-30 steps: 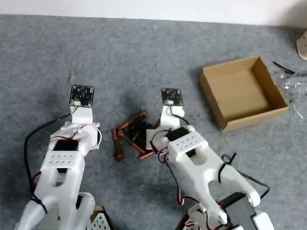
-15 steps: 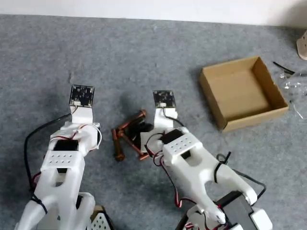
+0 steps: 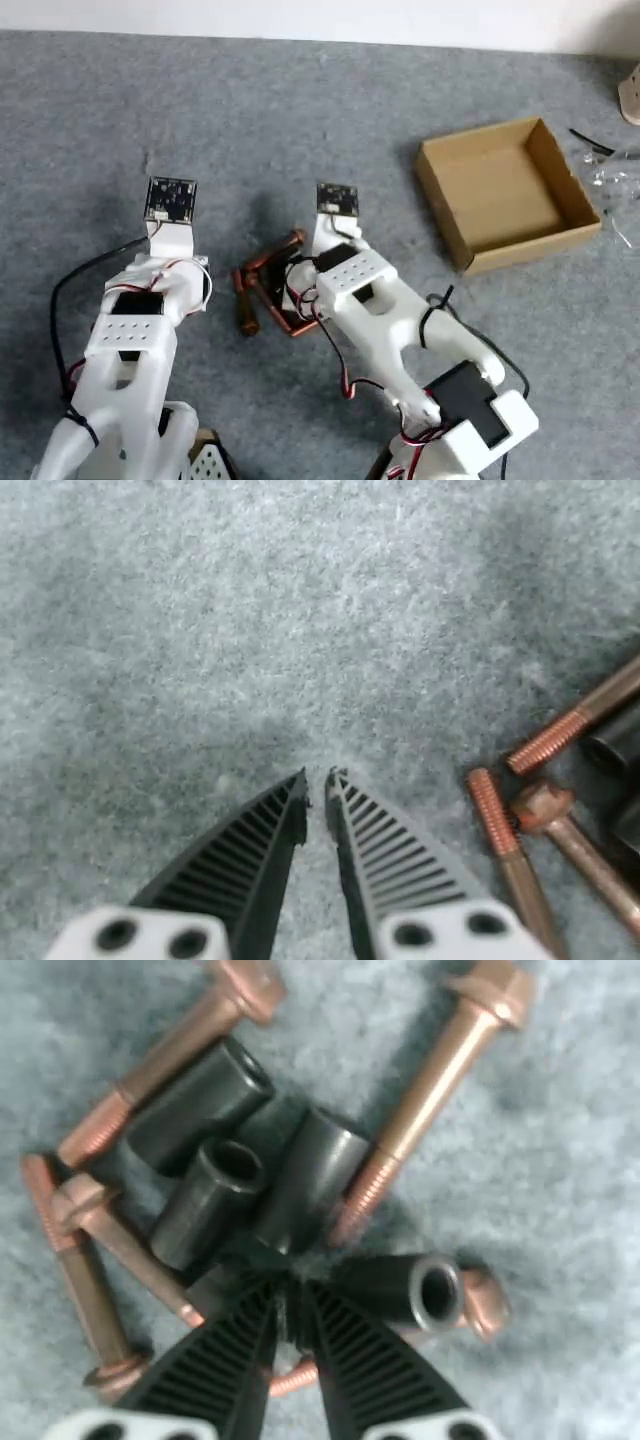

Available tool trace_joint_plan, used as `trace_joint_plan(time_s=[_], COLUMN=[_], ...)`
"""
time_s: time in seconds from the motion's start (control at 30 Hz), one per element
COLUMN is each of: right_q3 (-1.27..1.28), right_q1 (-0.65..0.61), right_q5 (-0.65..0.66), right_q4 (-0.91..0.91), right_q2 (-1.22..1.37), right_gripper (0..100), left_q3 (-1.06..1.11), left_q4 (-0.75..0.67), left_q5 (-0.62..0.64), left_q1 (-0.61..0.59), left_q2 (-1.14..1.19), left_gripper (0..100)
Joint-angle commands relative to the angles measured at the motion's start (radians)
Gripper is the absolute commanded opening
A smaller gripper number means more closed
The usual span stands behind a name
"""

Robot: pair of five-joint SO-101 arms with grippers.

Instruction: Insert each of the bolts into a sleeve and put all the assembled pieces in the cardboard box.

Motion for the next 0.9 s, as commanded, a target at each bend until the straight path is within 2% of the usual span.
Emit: trace_joint_plan(time_s=[0.0, 0.13, 0.2, 0.37, 0.57, 0.77, 0.87], right_q3=[-0.001, -0.001, -0.001, 0.008, 0.151, 0.179, 0.176], right_q1=[0.004, 0.01, 0.038, 0.097, 0.047, 0.036, 0.036], right_q5=[-0.011, -0.008, 0.035, 0.084, 0.086, 0.081, 0.081], right_q4=[0.044, 0.047, 0.047, 0.048, 0.067, 0.068, 0.068], right_q2=[0.018, 0.013, -0.018, -0.242, -0.432, -0.412, -0.374], right_gripper=[0.6, 0.5, 0.5, 0.5, 1.4, 20.2, 18.0], left_q3=[-0.01, -0.01, -0.01, -0.01, -0.01, -0.01, -0.01], left_q4=[-0.023, -0.023, -0.023, -0.023, -0.023, -0.023, -0.023], left_q5=[0.006, 0.006, 0.006, 0.006, 0.006, 0.006, 0.006], left_q1=[-0.013, -0.01, -0.01, -0.01, -0.01, -0.01, -0.008], left_q2=[-0.004, -0.004, -0.004, -0.004, -0.004, -0.004, -0.004], left_gripper=[6, 6, 6, 6, 6, 6, 6])
